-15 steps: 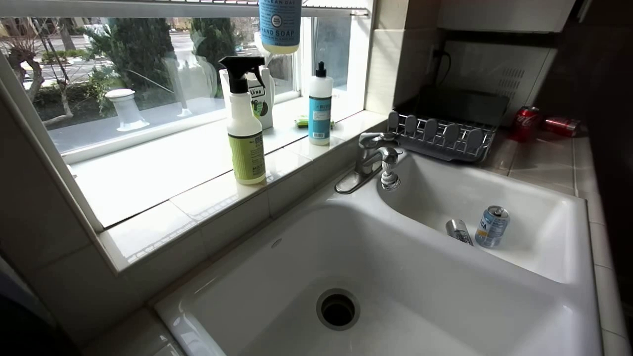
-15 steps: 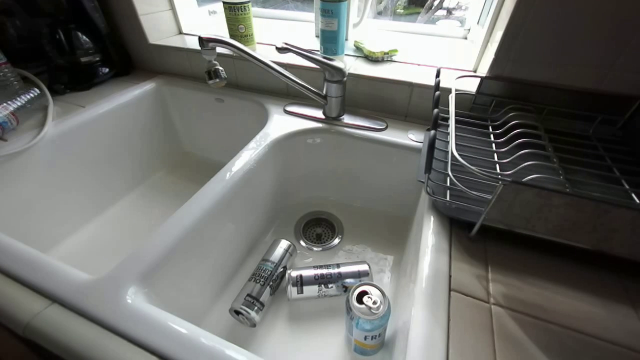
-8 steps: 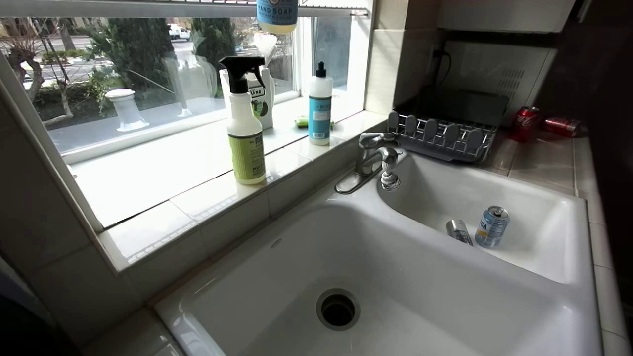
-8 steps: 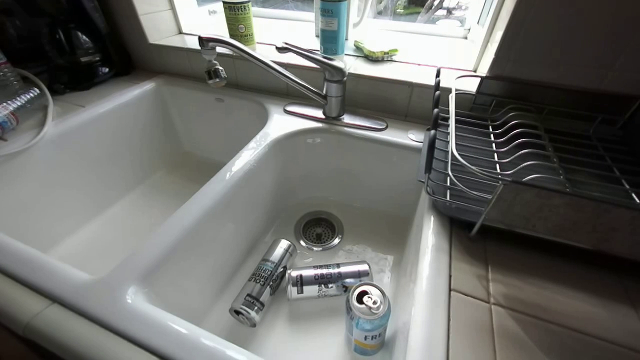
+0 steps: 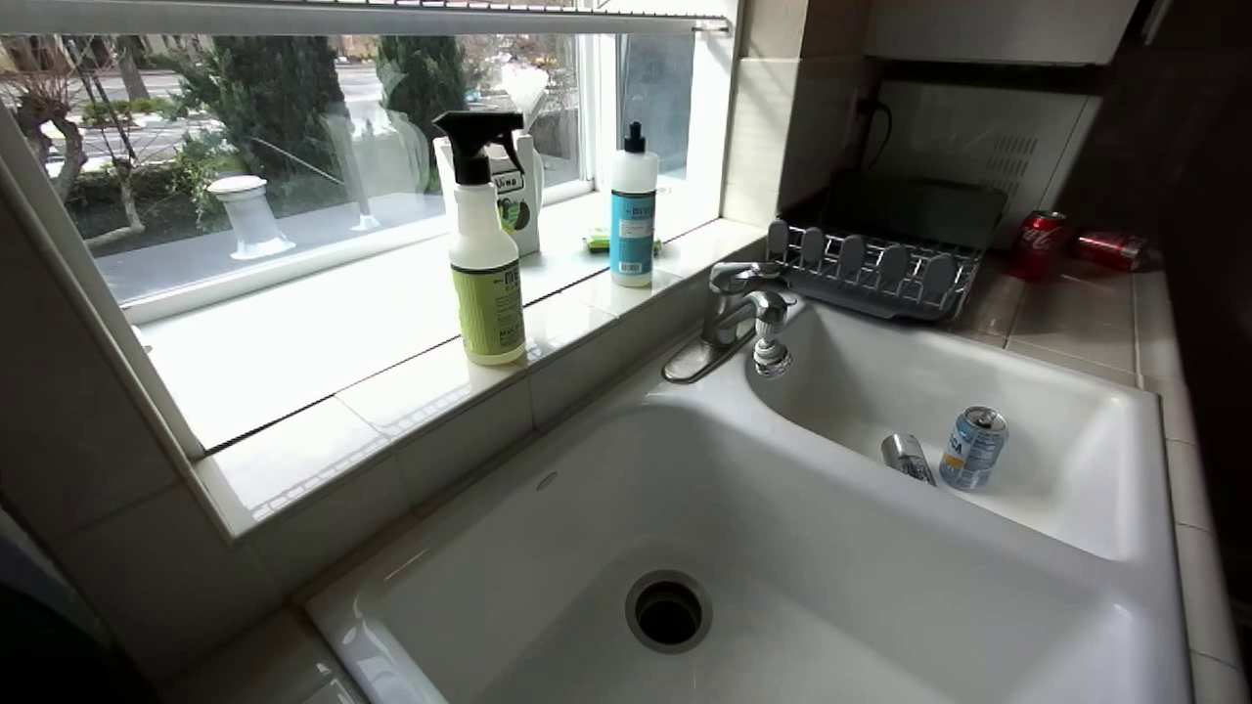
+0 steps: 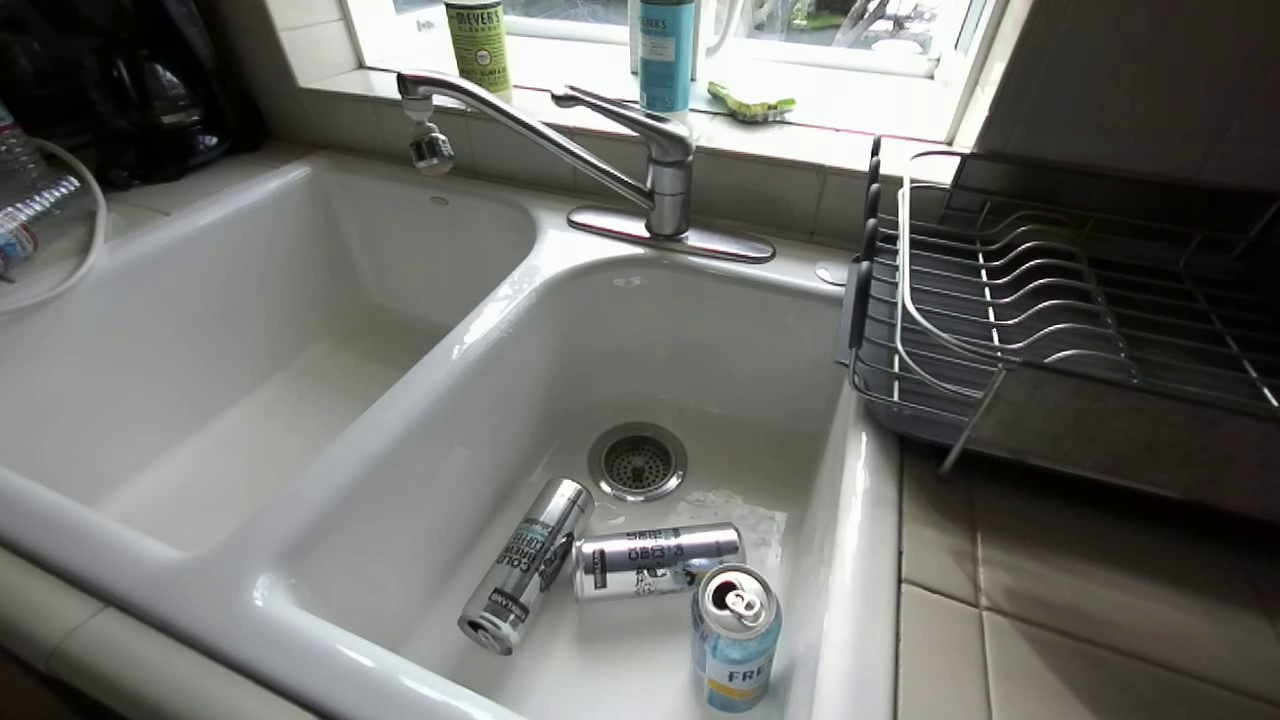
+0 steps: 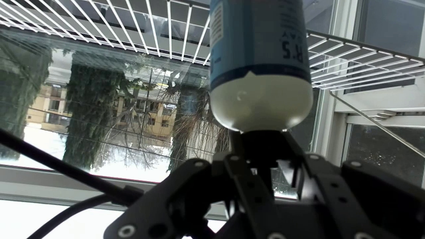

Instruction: Put the bottle on the top shelf

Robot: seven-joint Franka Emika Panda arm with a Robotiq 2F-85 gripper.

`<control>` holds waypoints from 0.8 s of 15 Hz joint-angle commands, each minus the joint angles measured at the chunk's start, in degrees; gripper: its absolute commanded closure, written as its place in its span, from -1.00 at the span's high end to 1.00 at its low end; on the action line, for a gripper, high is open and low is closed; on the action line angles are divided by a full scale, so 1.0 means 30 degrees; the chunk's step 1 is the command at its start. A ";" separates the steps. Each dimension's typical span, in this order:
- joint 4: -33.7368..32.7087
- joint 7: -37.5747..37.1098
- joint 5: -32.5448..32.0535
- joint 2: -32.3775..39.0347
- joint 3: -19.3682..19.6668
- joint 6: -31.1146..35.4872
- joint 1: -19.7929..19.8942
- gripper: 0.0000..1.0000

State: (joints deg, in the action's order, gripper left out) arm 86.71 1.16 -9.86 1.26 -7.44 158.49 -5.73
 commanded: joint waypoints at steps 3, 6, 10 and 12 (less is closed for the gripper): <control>-0.4621 0.0915 0.0335 0.3021 0.0164 -0.0900 -0.0188 -0.84; -0.6291 0.0992 0.0422 0.4180 0.0238 -0.1037 -0.0214 -0.84; -0.8386 0.0868 0.0562 0.5670 0.0372 -0.1591 -0.0262 -0.84; -0.9453 0.0847 0.0598 0.6344 0.0433 -0.2029 -0.0306 -0.84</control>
State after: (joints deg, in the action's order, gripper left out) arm 66.20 2.64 -9.43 15.85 -6.85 155.15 -5.75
